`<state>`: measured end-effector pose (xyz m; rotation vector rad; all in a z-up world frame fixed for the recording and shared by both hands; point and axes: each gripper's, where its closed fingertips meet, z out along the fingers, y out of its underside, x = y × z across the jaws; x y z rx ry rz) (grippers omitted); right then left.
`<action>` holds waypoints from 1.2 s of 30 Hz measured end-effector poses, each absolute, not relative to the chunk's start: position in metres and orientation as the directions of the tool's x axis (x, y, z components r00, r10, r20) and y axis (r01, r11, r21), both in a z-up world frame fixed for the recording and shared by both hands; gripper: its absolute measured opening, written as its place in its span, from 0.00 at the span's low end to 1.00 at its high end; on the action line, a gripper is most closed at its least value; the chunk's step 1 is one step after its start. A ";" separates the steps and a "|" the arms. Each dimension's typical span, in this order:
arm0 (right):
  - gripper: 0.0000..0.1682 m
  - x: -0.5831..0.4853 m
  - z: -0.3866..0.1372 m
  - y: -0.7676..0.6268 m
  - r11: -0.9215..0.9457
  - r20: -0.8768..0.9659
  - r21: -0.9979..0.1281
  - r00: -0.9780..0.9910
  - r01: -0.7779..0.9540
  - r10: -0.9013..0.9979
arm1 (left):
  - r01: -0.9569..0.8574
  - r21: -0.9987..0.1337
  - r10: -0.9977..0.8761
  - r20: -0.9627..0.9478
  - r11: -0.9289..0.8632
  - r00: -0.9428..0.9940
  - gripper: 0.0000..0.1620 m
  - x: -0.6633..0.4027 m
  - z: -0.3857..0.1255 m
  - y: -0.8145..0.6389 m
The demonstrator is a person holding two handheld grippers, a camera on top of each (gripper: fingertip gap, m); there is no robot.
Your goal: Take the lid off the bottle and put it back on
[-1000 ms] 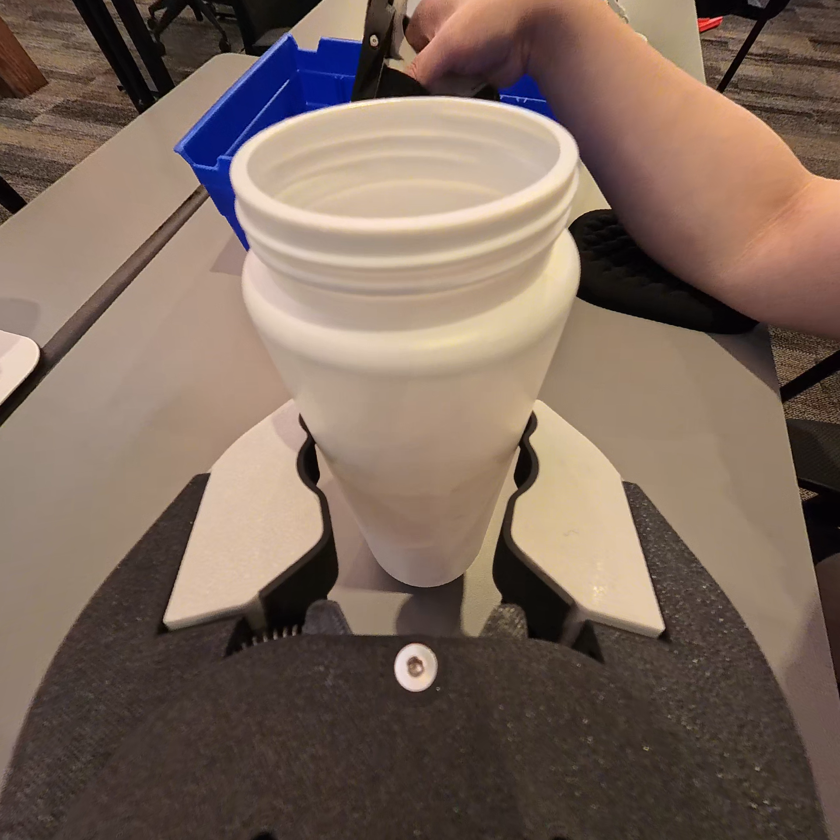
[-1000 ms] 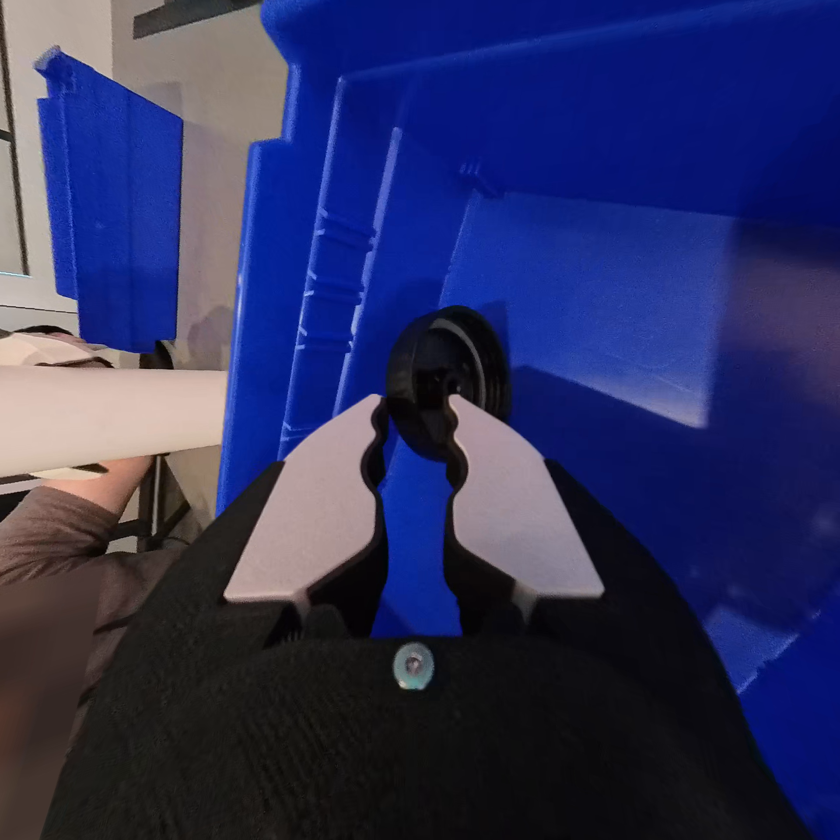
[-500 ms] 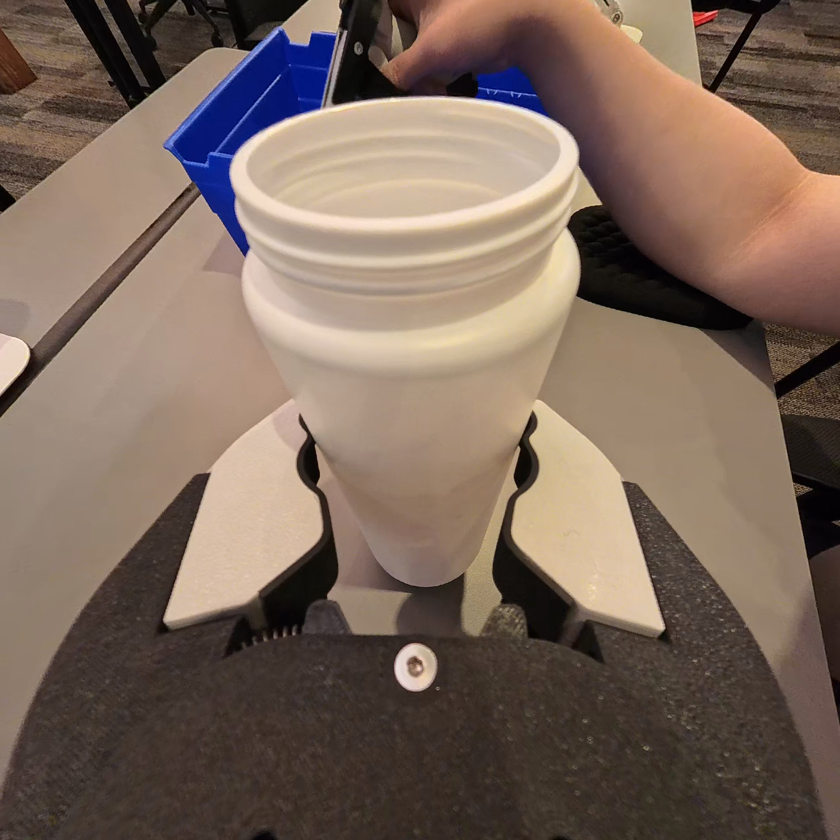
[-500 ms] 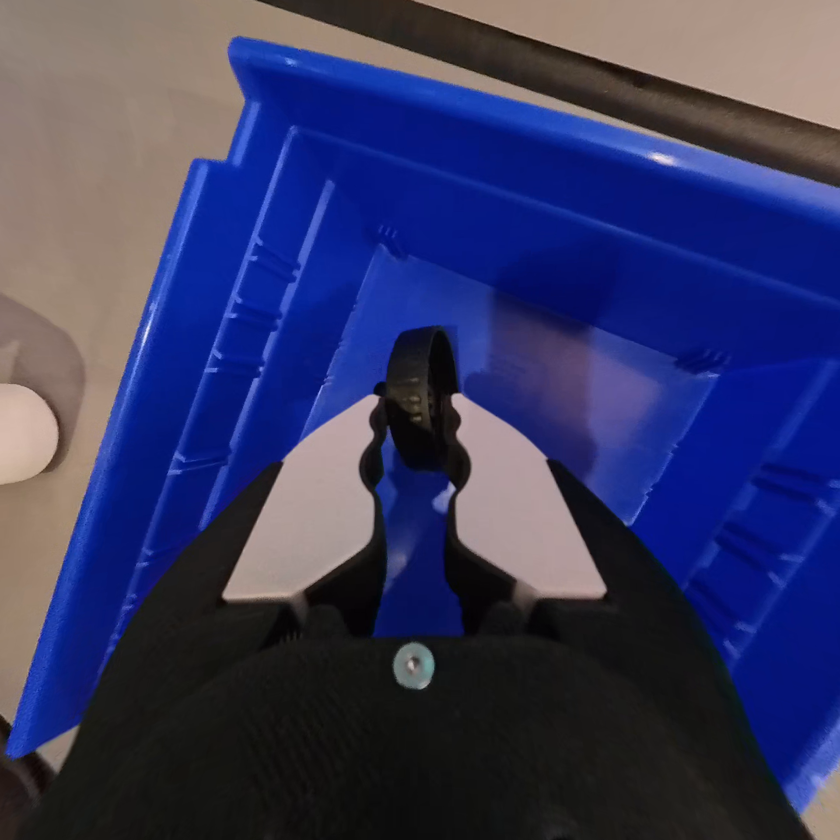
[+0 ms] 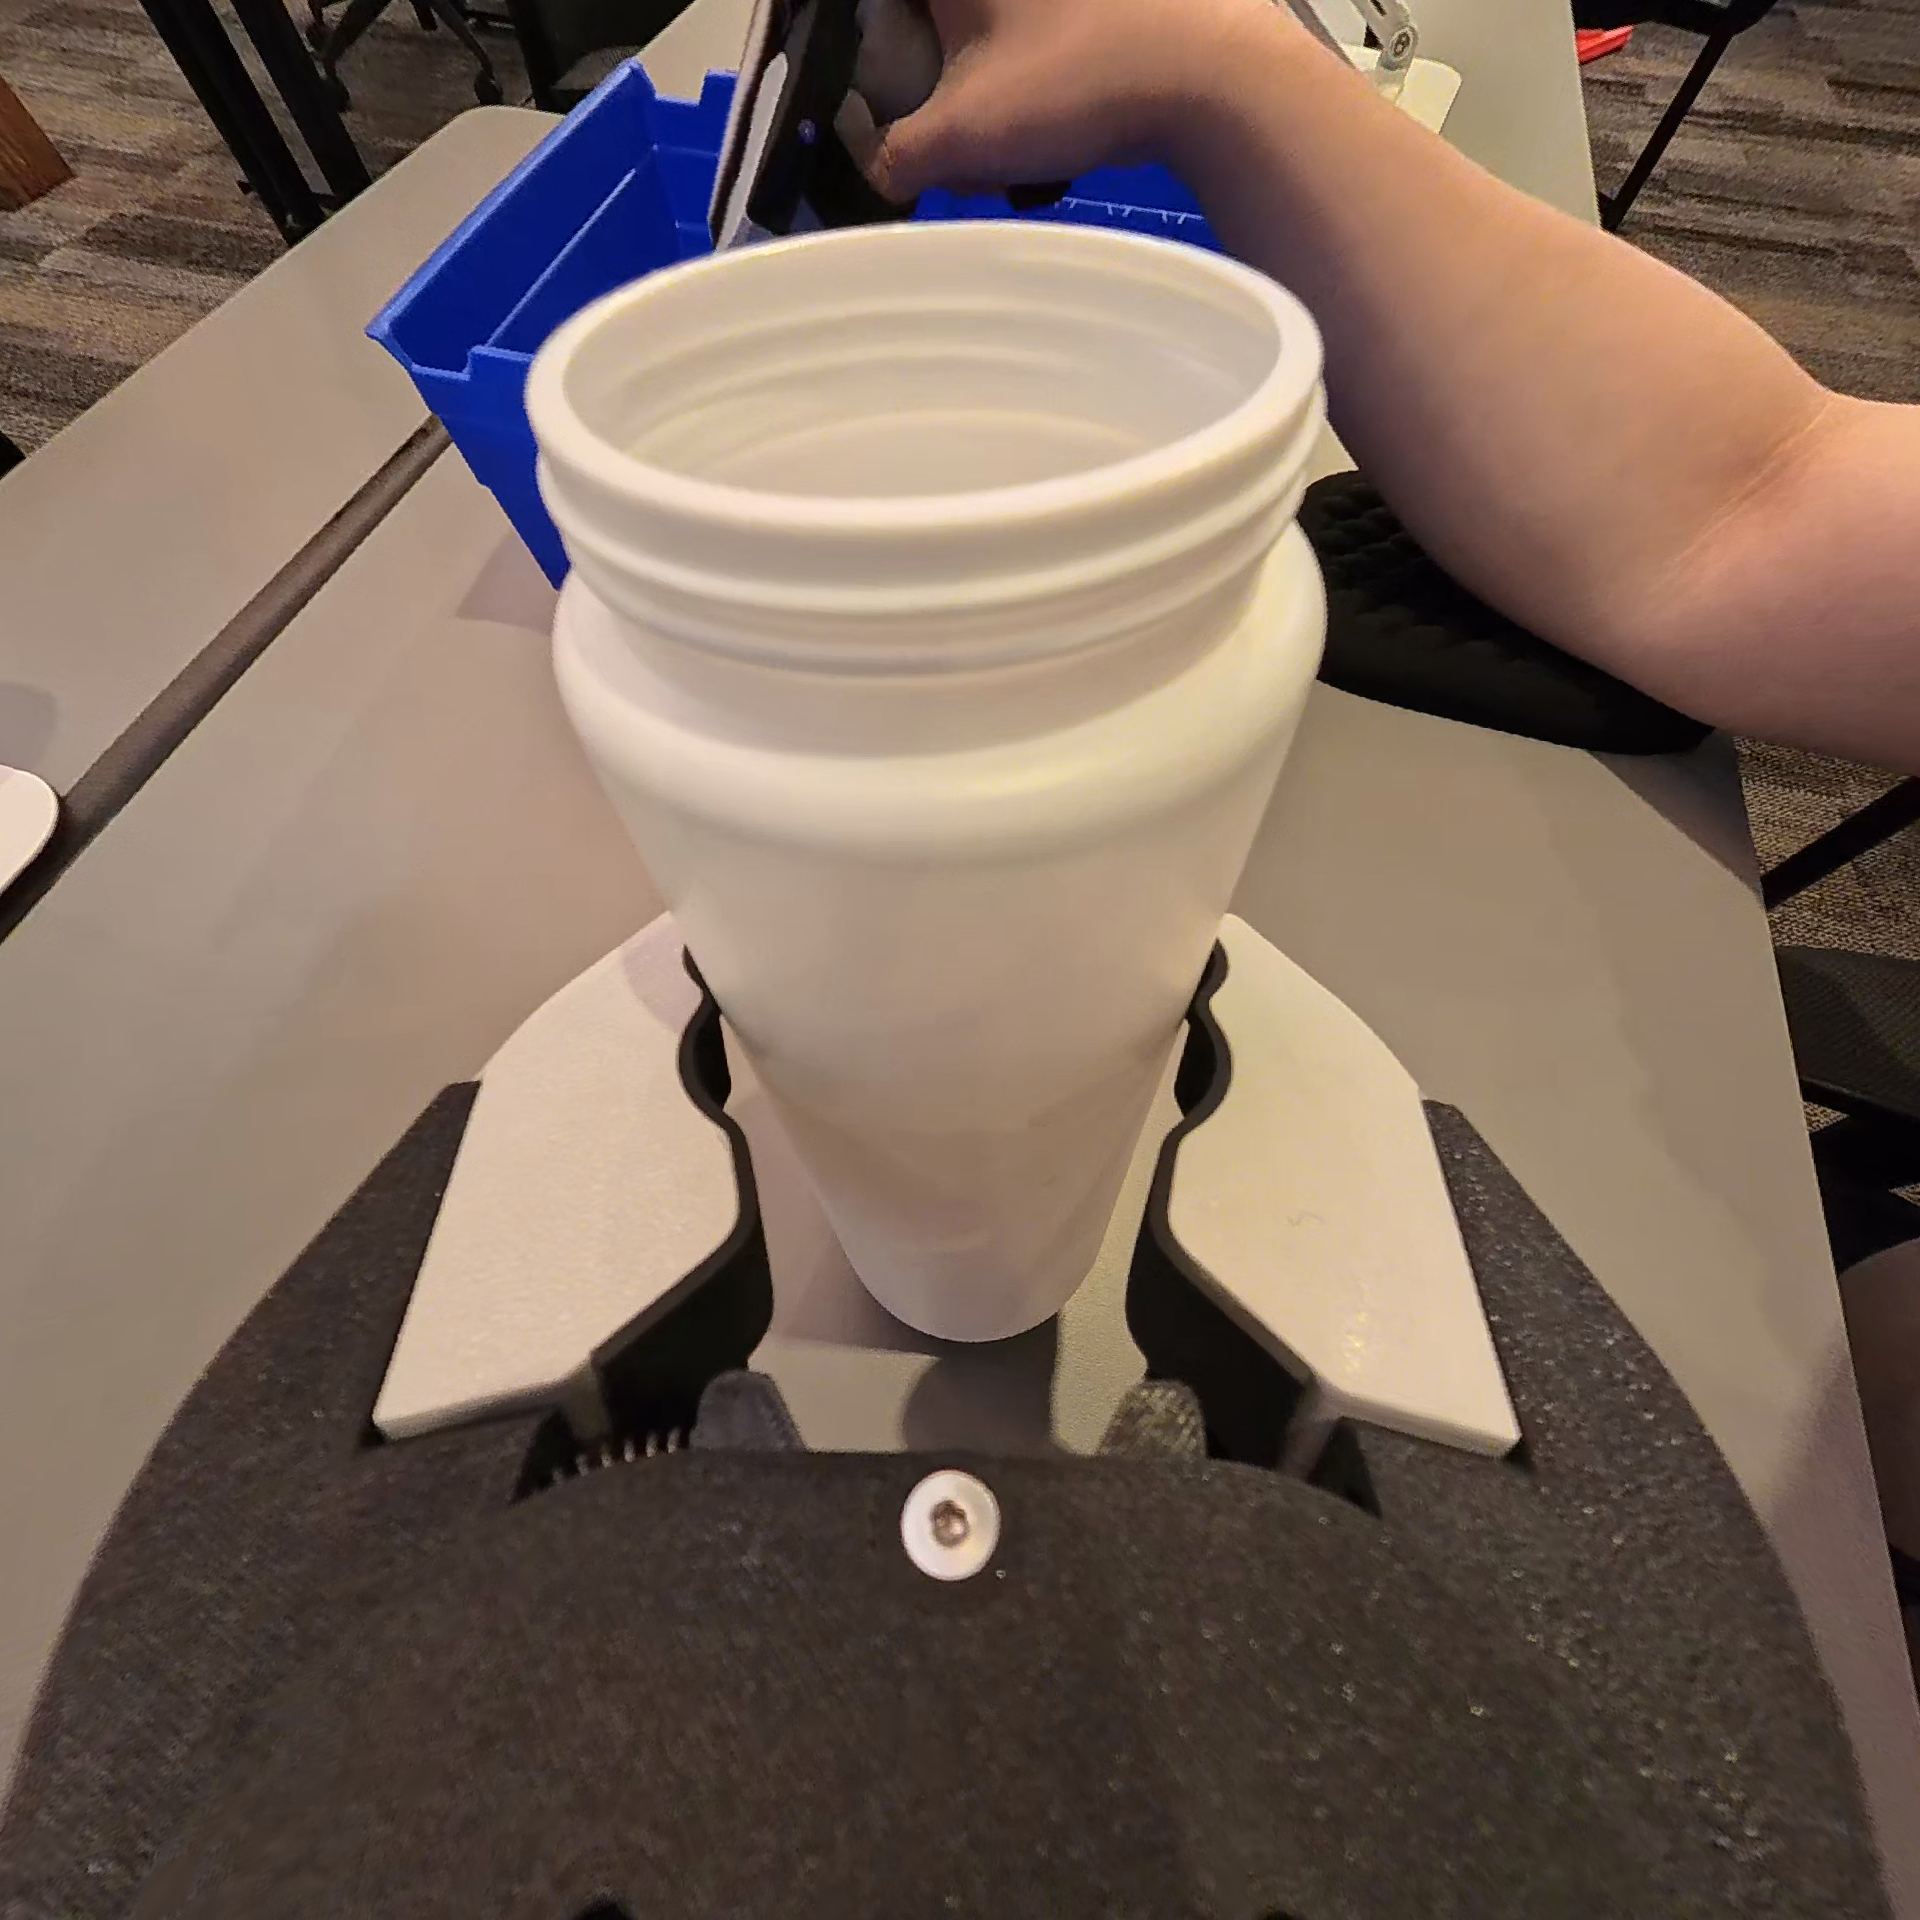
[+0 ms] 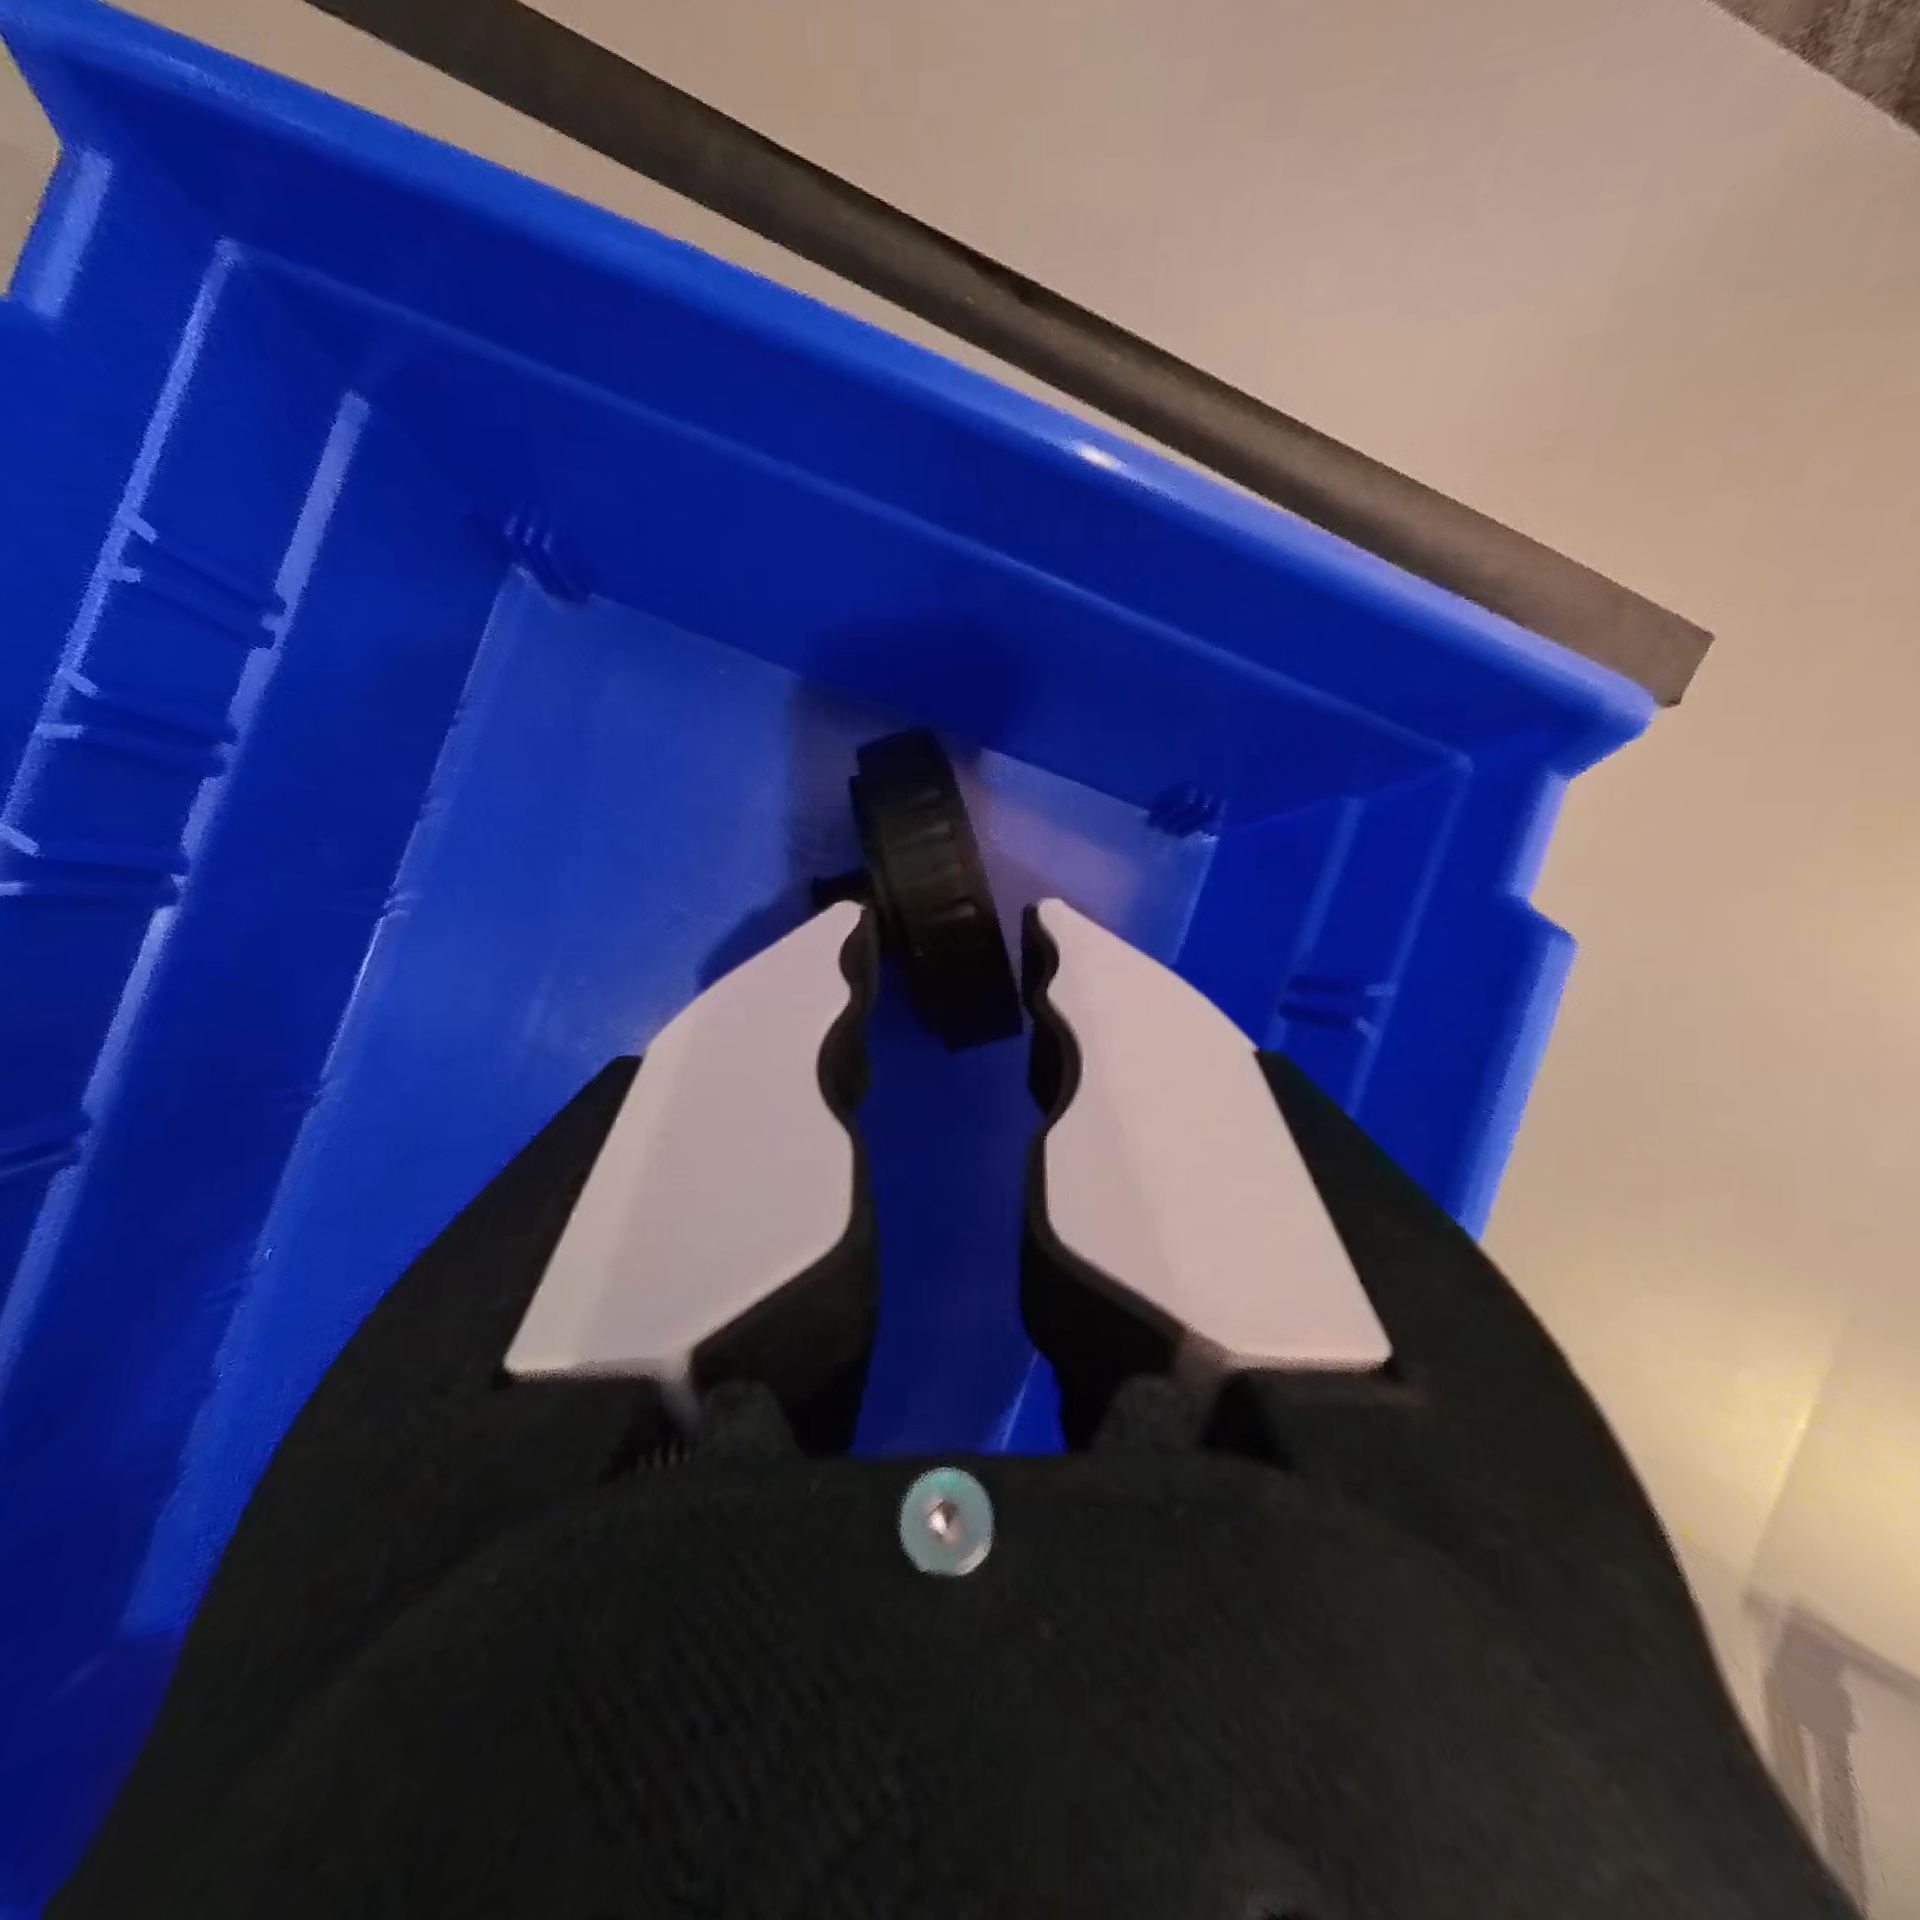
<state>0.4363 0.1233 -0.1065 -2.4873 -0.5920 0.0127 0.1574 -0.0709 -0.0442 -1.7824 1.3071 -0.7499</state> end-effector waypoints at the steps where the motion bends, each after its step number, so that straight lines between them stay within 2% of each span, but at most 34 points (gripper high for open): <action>1: 0.17 0.438 -0.106 0.125 -0.723 0.148 -0.544 0.897 0.426 0.417 | -0.491 -0.856 -0.956 0.011 -0.161 0.295 0.53 0.157 -0.044 -0.071; 5: 0.16 0.444 -0.104 0.129 -0.707 0.206 -0.547 0.891 0.448 0.405 | -0.494 -0.855 -0.956 0.009 -0.160 0.294 0.53 0.158 -0.045 -0.071; 9: 0.12 0.441 -0.102 0.127 -0.712 0.144 -0.567 0.901 0.414 0.409 | -0.491 -0.856 -0.956 0.012 -0.162 0.294 0.53 0.157 -0.044 -0.071; 17: 0.10 0.432 -0.101 0.120 -0.744 0.047 -0.559 0.910 0.366 0.412 | -0.495 -0.854 -0.957 0.013 -0.162 0.290 0.53 0.158 -0.045 -0.072; 19: 0.03 0.427 -0.101 0.118 -0.749 0.015 -0.561 0.909 0.353 0.417 | -0.494 -0.854 -0.957 0.017 -0.164 0.288 0.53 0.158 -0.045 -0.072; 26: 0.03 0.431 -0.110 0.115 -0.772 0.004 -0.526 0.908 0.358 0.419 | -0.495 -0.853 -0.957 0.014 -0.163 0.290 0.53 0.158 -0.045 -0.072; 29: 0.03 0.417 -0.106 0.111 -0.783 -0.126 -0.546 0.894 0.298 0.429 | -0.497 -0.853 -0.957 0.012 -0.161 0.290 0.53 0.158 -0.045 -0.072; 32: 0.02 0.391 -0.094 0.103 -0.809 -0.374 -0.562 0.820 0.172 0.434 | -0.497 -0.852 -0.957 0.012 -0.161 0.290 0.53 0.158 -0.045 -0.072; 36: 0.02 0.361 -0.075 0.084 -0.886 -0.700 -0.463 0.600 0.031 0.386 | -0.502 -0.850 -0.958 0.010 -0.159 0.287 0.53 0.158 -0.046 -0.073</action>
